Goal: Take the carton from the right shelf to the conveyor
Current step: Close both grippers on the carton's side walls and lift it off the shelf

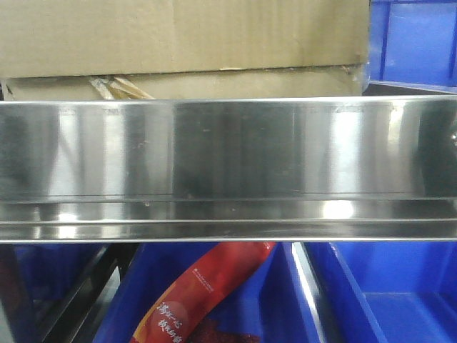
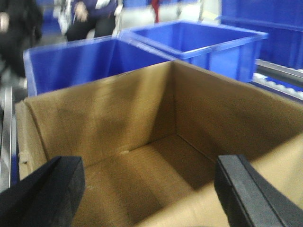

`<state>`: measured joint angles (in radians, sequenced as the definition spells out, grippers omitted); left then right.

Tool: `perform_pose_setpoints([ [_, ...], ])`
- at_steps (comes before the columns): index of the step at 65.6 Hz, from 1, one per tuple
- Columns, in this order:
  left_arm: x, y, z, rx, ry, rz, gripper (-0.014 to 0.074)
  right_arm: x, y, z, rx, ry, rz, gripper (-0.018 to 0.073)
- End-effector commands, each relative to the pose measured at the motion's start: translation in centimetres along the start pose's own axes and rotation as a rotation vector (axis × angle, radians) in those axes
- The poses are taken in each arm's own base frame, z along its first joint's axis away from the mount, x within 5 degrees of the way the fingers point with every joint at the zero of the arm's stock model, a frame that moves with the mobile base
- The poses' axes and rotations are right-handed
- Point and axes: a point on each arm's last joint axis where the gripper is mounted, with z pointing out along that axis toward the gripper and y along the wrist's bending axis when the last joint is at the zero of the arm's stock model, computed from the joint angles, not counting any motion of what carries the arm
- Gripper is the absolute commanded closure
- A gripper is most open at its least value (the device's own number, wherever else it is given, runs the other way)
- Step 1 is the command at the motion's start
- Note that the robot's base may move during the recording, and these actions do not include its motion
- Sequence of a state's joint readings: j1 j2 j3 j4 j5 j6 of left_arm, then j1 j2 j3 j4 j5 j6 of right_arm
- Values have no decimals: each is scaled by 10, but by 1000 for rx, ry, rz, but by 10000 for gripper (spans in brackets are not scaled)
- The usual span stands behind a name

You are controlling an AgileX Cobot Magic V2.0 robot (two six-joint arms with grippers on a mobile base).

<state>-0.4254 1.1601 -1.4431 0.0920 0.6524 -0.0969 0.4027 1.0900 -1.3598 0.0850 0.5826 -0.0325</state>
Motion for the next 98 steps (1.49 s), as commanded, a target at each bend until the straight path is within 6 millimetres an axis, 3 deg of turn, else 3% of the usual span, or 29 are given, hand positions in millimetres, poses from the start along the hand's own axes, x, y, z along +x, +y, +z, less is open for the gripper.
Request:
perform_pose_setpoints([
  [1, -15, 7, 10, -53, 55, -55, 132, -20, 2, 11, -8, 51, -8, -9],
  [12, -34, 27, 38, -201, 193, -121, 132, -50, 3, 44, -19, 205, -6, -9],
  [26, -35, 45, 66, -299, 314, -180, 132, -55, -1, 95, 7, 388, 33, -9],
  [38, -20, 64, 86, -363, 409, -221, 132, -40, -4, 138, 23, 445, 62, -9],
  [50, -4, 75, 109, -394, 481, -231, 132, -20, -9, 167, 54, 511, 78, -9],
  [74, 15, 78, 140, -393, 555, -230, 132, 6, -11, 201, 62, 595, 88, -3],
  [80, 16, 78, 142, -394, 560, -230, 133, 8, -11, 203, 62, 599, 88, 78],
  [86, 18, 78, 144, -393, 567, -231, 188, 8, -12, 203, 63, 599, 87, 268],
  [95, 20, 77, 147, -376, 576, -244, 452, 8, -12, 203, 63, 599, 87, 602],
  [98, 20, 77, 147, -376, 576, -245, 588, 8, -12, 203, 63, 599, 87, 643],
])
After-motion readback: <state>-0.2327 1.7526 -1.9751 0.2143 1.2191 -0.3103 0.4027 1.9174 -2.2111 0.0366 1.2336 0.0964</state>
